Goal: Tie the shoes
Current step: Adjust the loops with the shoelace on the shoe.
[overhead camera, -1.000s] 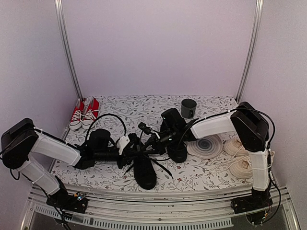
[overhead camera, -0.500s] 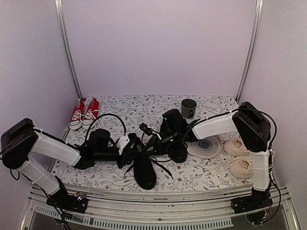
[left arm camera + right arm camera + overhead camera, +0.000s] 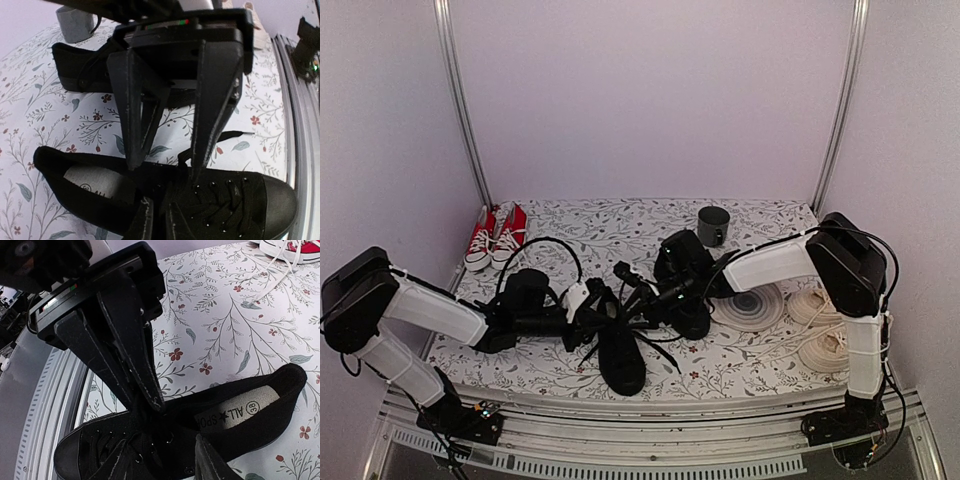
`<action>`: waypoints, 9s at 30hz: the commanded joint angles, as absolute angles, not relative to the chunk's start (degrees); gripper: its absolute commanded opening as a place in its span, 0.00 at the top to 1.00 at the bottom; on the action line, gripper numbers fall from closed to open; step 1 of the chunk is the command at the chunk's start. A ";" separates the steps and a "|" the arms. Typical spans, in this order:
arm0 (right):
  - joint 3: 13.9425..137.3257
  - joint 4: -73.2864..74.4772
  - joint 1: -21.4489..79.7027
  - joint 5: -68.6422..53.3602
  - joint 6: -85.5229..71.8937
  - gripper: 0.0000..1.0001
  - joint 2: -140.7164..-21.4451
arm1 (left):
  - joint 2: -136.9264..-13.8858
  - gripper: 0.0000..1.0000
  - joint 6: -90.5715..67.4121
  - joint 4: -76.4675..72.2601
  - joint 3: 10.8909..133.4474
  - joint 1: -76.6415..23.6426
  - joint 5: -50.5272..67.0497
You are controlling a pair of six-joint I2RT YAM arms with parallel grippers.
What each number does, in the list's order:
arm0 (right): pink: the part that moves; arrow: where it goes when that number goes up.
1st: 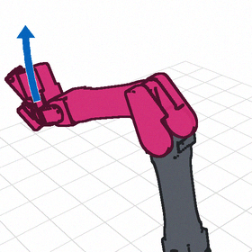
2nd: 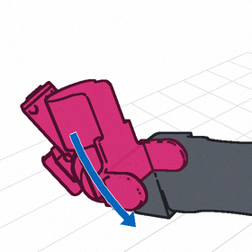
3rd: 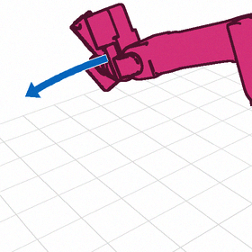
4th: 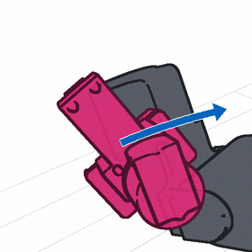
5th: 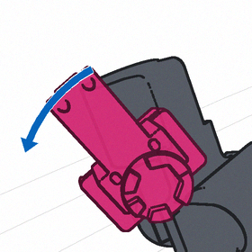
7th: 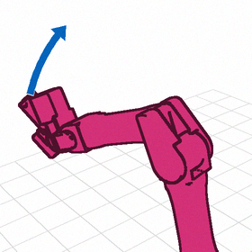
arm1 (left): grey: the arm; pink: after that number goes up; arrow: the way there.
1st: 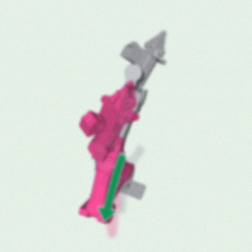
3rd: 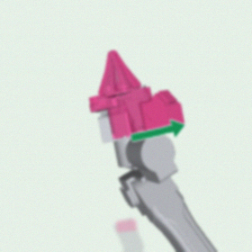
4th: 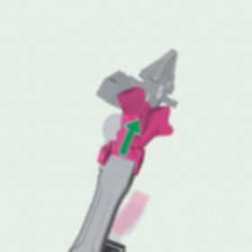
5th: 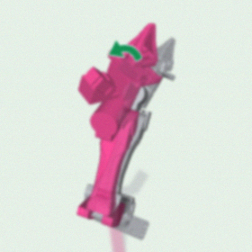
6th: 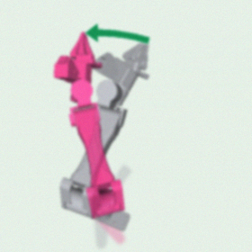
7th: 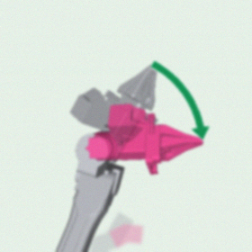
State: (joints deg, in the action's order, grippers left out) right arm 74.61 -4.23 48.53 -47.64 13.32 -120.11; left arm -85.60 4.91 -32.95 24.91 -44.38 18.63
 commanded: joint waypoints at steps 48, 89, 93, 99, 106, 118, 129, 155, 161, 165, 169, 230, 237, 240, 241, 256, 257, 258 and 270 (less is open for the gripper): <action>77.91 -6.95 49.60 -51.29 16.31 0.99 -118.75 | -86.12 0.57 12.37 -29.61 27.48 -44.49 16.79; 73.04 -12.04 42.58 -56.64 9.16 0.84 -115.60 | -89.60 1.00 6.58 -35.57 27.63 -43.03 20.77; 75.66 -11.90 43.69 -55.56 6.12 0.92 -119.06 | -89.06 1.00 6.41 -35.86 27.21 -43.02 20.42; 77.20 -10.27 46.24 -54.38 6.49 0.96 -121.70 | -88.85 1.00 6.27 -36.97 26.81 -43.03 20.59; 77.45 -9.50 47.32 -54.60 5.70 0.97 -123.34 | -88.82 1.00 6.11 -37.36 26.57 -42.95 20.59; 78.47 -4.43 48.00 -57.50 9.21 0.93 -124.08 | -88.59 1.00 6.11 -37.86 26.52 -42.78 19.69; 79.35 -7.13 48.41 -57.83 7.35 0.88 -124.54 | -88.78 1.00 5.69 -37.93 26.63 -42.73 19.89; 78.42 -5.09 47.03 -53.80 6.98 0.99 -120.41 | -88.04 0.94 3.40 -38.31 24.77 -42.71 20.29; 77.96 -5.04 46.50 -53.13 7.24 0.99 -119.27 | -87.46 0.89 3.47 -37.85 24.51 -42.71 19.81; 77.95 -5.27 46.52 -54.37 7.38 0.99 -120.10 | -87.92 0.96 3.80 -38.27 24.95 -42.67 19.60; 78.65 -5.57 46.53 -55.35 6.71 0.88 -121.46 | -88.65 1.00 3.85 -39.91 25.40 -42.70 19.68; 81.31 -8.34 46.77 -52.25 -0.91 0.90 -126.02 | -91.58 1.00 1.19 -43.00 25.88 -41.84 19.00; 79.98 -7.73 47.68 -58.28 1.64 0.90 -125.67 | -91.74 1.00 0.88 -43.42 25.82 -41.84 19.26; 79.12 -8.53 47.70 -59.64 1.63 0.90 -124.96 | -91.92 1.00 0.96 -43.42 25.87 -41.81 19.42; 78.73 -8.99 47.64 -59.87 1.46 0.90 -124.67 | -91.93 1.00 0.92 -43.42 25.80 -41.82 19.42; 79.06 -10.11 48.72 -58.76 0.37 0.82 -125.19 | -92.55 1.00 0.71 -43.69 26.23 -41.83 19.45; 79.24 -10.04 48.91 -58.79 0.35 0.82 -125.34 | -92.55 1.00 0.64 -43.68 26.27 -41.77 19.38; 79.34 -9.96 49.11 -58.72 0.43 0.82 -125.48 | -92.56 1.00 0.69 -43.70 26.28 -41.81 19.22; 80.44 -9.21 49.66 -55.79 0.40 0.88 -125.83 | -93.26 1.00 0.18 -44.29 26.69 -41.77 19.39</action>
